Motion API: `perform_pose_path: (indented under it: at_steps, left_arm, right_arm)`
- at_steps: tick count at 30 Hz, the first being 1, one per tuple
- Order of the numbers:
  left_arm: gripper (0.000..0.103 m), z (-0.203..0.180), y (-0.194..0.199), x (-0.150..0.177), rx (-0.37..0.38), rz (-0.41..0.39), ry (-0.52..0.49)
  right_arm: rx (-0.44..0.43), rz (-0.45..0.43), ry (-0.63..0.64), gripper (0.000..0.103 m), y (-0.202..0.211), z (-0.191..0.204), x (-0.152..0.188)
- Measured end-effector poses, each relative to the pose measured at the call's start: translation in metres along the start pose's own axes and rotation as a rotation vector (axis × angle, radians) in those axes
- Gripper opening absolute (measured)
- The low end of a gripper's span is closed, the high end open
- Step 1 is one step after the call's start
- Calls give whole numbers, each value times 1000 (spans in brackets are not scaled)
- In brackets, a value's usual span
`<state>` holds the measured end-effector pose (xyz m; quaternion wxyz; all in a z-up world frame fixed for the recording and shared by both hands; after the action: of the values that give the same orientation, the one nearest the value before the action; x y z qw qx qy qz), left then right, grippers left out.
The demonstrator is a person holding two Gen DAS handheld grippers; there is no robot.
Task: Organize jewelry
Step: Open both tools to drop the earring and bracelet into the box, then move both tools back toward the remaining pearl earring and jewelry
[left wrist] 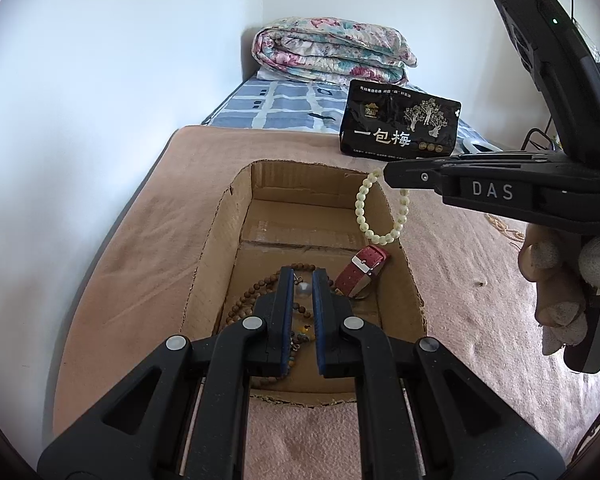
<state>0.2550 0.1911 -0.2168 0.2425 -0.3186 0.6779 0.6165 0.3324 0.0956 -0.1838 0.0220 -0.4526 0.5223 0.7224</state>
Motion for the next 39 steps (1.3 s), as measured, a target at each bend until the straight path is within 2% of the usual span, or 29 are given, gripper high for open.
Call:
perform_pose_path:
  at_steps: [5, 6, 7, 8, 9, 10, 12, 13, 18, 24, 39]
  left_arm:
    - [7, -2, -2, 0, 5, 0, -14]
    - [7, -2, -2, 0, 7, -2, -17]
    - [7, -3, -1, -1, 8, -7, -21]
    - [8, -3, -1, -1, -1, -10, -24]
    - [11, -3, -2, -1, -7, -8, -25]
    - [18, -4, -2, -1, -6, -4, -24]
    - [70, -3, -1, -2, -7, -14, -12]
    - [75, -2, 1, -3, -16, -35, -6]
    - [75, 1, 2, -3, -26, -37, 1]
    - [75, 1, 3, -3, -31, -32, 8]
    - [75, -14, 16, -5, -35, -47, -8]
  right_arm:
    - [-3, 5, -4, 6, -8, -1, -2]
    - [-2, 4, -5, 10, -9, -1, -2]
    - [2, 2, -7, 16, -9, -2, -3]
    - [7, -4, -9, 33, -8, -3, -3]
    - [14, -11, -11, 45, -7, -4, -4]
    - [18, -19, -13, 49, -7, -5, -5]
    - [28, -25, -17, 68, -6, -6, -6]
    - [33, -29, -19, 72, -5, -6, -6]
    - [55, -46, -19, 89, -1, -7, -7]
    - [57, -62, -15, 100, 4, -7, -7]
    - [70, -94, -53, 103, 34, -26, 6]
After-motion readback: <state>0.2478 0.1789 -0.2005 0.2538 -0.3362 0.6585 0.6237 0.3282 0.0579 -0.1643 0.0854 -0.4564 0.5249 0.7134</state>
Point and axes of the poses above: each gripper's, at about its wrist camera, not at the fingertips, and y roughly against the way its jaws point, z to its left, x to its underside, the point moved 8 cm from there along -y, roughly the way its jaws point, and after that the axes turned 3 degrees about y, right-handed, at the moved point
